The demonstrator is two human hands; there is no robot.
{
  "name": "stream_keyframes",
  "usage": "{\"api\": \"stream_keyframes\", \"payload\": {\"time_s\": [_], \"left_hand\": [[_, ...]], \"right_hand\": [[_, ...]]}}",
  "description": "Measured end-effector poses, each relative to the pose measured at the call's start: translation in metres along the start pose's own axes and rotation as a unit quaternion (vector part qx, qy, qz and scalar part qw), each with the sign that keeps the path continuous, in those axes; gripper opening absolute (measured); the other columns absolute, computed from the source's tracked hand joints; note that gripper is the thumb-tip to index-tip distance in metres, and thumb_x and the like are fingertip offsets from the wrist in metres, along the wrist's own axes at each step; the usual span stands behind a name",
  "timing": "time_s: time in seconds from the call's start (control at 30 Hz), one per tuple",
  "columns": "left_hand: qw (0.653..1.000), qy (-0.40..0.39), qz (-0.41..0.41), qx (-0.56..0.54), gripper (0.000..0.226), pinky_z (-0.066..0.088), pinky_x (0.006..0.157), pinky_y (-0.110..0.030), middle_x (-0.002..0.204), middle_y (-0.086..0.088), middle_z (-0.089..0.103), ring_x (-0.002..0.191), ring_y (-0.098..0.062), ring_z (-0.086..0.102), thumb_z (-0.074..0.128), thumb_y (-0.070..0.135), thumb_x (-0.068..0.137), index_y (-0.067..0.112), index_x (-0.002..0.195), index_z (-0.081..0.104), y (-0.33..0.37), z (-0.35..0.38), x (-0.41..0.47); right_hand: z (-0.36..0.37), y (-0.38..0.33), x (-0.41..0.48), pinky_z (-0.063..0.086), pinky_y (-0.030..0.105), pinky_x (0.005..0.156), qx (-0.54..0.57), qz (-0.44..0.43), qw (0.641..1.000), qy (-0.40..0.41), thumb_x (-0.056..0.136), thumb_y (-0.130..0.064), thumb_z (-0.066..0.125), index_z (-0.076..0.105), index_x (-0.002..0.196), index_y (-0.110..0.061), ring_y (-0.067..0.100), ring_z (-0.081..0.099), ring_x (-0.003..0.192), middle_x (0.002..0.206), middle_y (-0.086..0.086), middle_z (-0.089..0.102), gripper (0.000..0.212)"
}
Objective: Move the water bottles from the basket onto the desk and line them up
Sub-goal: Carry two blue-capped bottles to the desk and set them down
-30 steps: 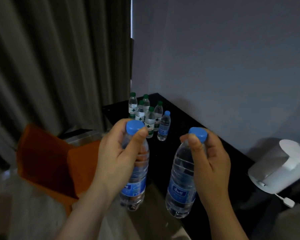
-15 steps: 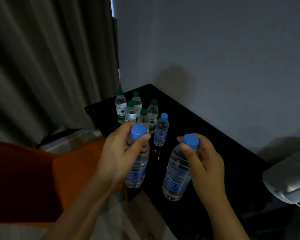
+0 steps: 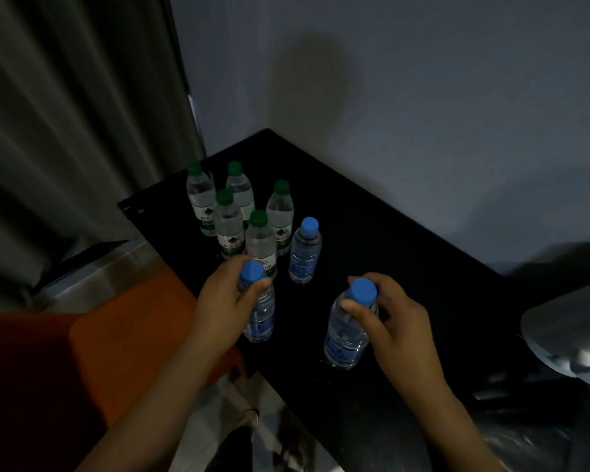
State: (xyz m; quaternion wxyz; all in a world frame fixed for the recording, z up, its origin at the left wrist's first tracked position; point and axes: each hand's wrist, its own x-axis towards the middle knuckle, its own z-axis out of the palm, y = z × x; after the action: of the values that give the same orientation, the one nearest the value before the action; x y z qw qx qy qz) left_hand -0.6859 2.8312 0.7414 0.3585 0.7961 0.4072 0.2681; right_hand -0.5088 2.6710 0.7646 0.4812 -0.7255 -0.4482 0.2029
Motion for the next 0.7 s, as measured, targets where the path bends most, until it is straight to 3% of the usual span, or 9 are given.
{"api": "stream_keyframes", "payload": {"time_s": [0.2, 0.3, 0.4, 0.53, 0.7], "left_hand": [[1.000, -0.024, -0.011, 0.009, 0.027, 0.037, 0.066, -0.004, 0.097, 0.000, 0.058, 0.084, -0.012, 0.054, 0.061, 0.023, 0.090, 0.010, 0.113, 0.057, -0.032, 0.005, 0.027], [0.999, -0.033, -0.019, 0.005, 0.025, 0.036, 0.067, -0.010, 0.094, -0.002, 0.058, 0.085, -0.015, 0.055, 0.062, 0.023, 0.090, 0.010, 0.111, 0.058, -0.046, 0.005, 0.039], [0.998, -0.045, -0.031, -0.010, 0.023, 0.044, 0.072, -0.025, 0.098, -0.004, 0.060, 0.087, -0.017, 0.058, 0.062, 0.024, 0.090, 0.013, 0.110, 0.058, -0.057, 0.007, 0.047], [0.999, -0.040, -0.027, -0.011, 0.024, 0.048, 0.076, -0.033, 0.099, -0.007, 0.061, 0.090, -0.020, 0.059, 0.062, 0.022, 0.090, 0.011, 0.111, 0.059, -0.065, 0.005, 0.052], [0.997, -0.065, -0.035, -0.013, 0.032, 0.049, 0.083, -0.035, 0.109, -0.009, 0.061, 0.099, -0.022, 0.058, 0.064, 0.020, 0.088, 0.009, 0.118, 0.057, -0.066, 0.000, 0.054]], "right_hand": [[0.011, 0.005, 0.016, 0.051, 0.010, 0.074, -0.073, 0.044, 0.996, -0.019, 0.078, -0.065, 0.050, 0.049, 0.115, -0.045, -0.009, 0.060, 0.100, 0.107, -0.027, 0.062, 0.043], [0.019, 0.008, 0.024, 0.052, 0.015, 0.074, -0.114, 0.079, 0.990, -0.040, 0.074, -0.069, 0.046, 0.047, 0.121, -0.038, -0.004, 0.059, 0.099, 0.111, -0.020, 0.060, 0.057], [0.027, 0.009, 0.028, 0.055, 0.022, 0.078, -0.133, 0.096, 0.985, -0.053, 0.074, -0.069, 0.045, 0.047, 0.125, -0.033, -0.001, 0.060, 0.100, 0.113, -0.018, 0.059, 0.062], [0.038, 0.008, 0.032, 0.056, 0.027, 0.079, -0.147, 0.106, 0.982, -0.057, 0.080, -0.058, 0.048, 0.047, 0.124, -0.033, 0.002, 0.060, 0.099, 0.110, -0.015, 0.059, 0.051], [0.055, 0.006, 0.045, 0.055, 0.023, 0.076, -0.162, 0.117, 0.977, -0.079, 0.086, -0.041, 0.057, 0.044, 0.119, -0.037, 0.001, 0.060, 0.096, 0.106, -0.015, 0.058, 0.035]]}}
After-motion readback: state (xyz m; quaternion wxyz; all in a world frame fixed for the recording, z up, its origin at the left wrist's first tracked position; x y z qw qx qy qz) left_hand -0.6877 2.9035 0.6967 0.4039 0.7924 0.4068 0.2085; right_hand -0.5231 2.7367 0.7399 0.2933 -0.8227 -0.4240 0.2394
